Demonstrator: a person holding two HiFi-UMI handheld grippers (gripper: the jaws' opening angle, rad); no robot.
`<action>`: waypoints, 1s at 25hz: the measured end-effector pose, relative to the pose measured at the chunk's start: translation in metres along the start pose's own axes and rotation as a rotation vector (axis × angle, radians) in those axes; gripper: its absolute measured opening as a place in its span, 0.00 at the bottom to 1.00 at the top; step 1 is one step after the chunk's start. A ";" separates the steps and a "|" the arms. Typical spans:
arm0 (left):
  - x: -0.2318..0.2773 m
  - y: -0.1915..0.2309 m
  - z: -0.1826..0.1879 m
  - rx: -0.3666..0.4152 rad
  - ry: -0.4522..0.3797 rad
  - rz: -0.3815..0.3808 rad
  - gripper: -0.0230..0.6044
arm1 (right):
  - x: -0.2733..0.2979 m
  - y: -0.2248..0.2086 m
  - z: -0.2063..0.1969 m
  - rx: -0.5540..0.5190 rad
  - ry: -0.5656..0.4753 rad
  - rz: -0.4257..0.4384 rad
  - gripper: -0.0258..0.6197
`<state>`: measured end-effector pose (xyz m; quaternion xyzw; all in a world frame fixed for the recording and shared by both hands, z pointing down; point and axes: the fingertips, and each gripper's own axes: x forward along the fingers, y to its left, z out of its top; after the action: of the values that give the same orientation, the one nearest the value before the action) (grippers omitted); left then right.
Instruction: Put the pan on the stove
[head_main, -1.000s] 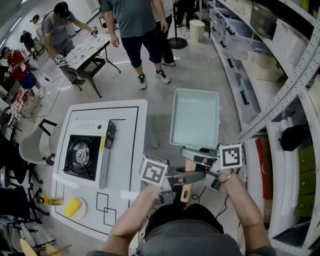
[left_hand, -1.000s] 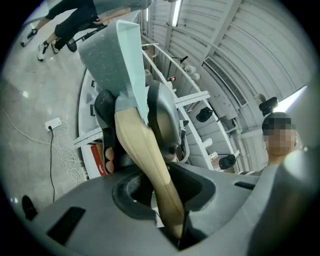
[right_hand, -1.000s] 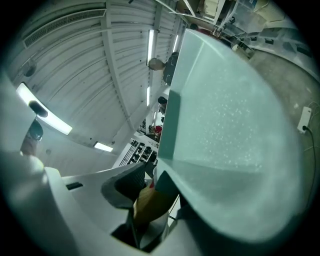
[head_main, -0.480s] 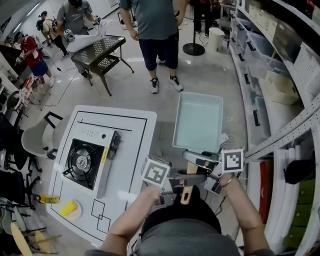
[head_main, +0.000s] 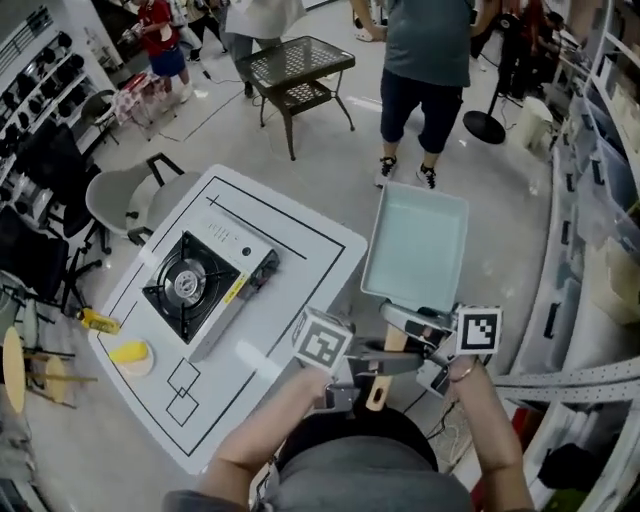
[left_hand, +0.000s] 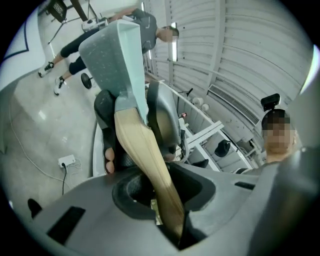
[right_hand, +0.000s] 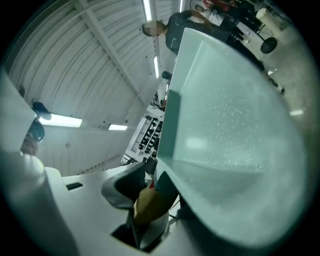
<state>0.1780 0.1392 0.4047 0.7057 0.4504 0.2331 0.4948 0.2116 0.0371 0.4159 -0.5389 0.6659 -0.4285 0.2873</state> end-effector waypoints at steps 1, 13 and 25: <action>-0.006 0.004 0.008 0.009 -0.041 0.022 0.17 | 0.009 -0.001 0.003 0.000 0.041 0.016 0.34; -0.112 0.016 0.048 0.061 -0.532 0.284 0.18 | 0.138 0.029 -0.031 -0.028 0.520 0.322 0.34; -0.228 0.001 0.025 0.082 -0.869 0.430 0.18 | 0.236 0.069 -0.116 -0.041 0.848 0.483 0.34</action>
<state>0.0875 -0.0707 0.4222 0.8337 0.0552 -0.0041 0.5495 0.0212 -0.1570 0.4275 -0.1526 0.8386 -0.5182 0.0710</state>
